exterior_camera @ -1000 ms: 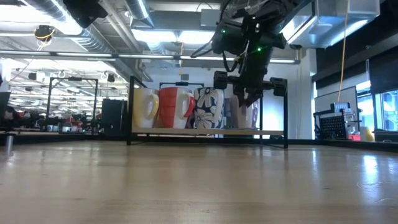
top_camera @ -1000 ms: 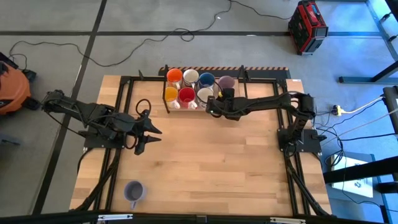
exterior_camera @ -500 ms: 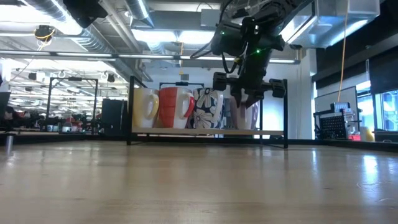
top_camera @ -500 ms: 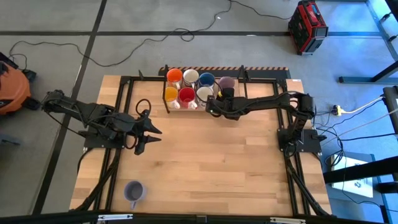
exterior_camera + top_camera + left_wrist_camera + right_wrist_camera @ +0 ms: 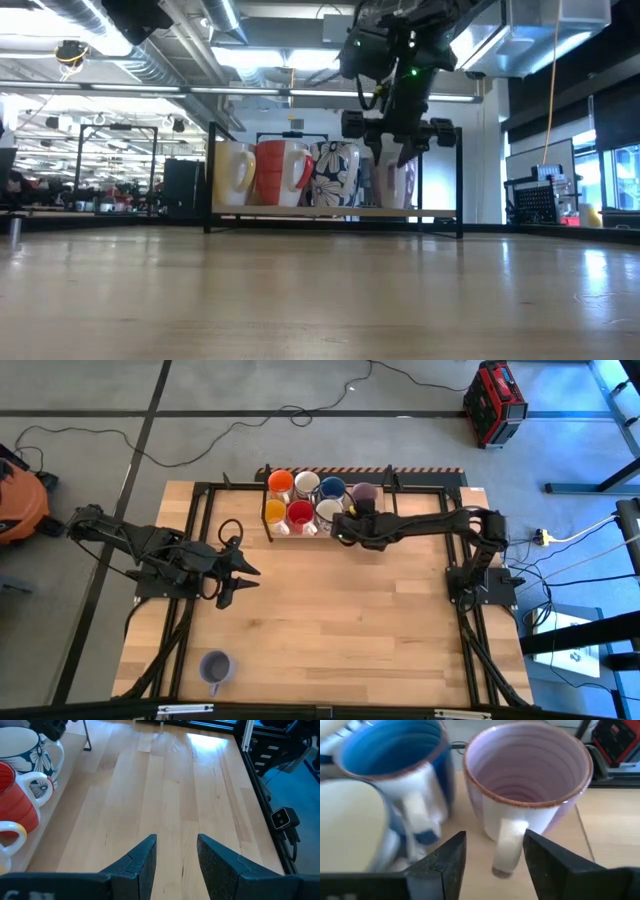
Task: Place coffee mugs
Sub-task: Put the violet mug on the shelf
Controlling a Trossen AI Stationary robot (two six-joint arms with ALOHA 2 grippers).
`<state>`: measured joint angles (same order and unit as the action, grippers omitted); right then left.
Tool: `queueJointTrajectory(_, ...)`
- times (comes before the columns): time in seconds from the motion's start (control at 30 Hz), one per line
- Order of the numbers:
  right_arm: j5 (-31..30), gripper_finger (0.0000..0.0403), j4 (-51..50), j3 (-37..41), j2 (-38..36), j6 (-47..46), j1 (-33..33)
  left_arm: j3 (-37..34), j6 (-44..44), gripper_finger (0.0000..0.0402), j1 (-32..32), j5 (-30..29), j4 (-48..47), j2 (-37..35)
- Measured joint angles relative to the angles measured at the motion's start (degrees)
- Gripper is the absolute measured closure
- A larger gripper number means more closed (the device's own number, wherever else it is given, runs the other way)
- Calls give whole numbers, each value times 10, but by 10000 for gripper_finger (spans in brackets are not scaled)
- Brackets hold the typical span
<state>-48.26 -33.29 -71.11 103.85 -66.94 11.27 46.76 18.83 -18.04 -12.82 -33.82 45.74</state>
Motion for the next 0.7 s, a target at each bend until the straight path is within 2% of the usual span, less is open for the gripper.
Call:
queueJointTrajectory(0.23,23,219,-26,-42,-2,47,0,0,0,266,0,0,-1,0)
queueJointTrajectory(0.5,34,219,-137,-87,-5,39,-2,0,0,266,0,0,-1,0)
queueJointTrajectory(0.7,46,219,-154,-104,-9,38,-12,0,0,266,0,0,0,0)
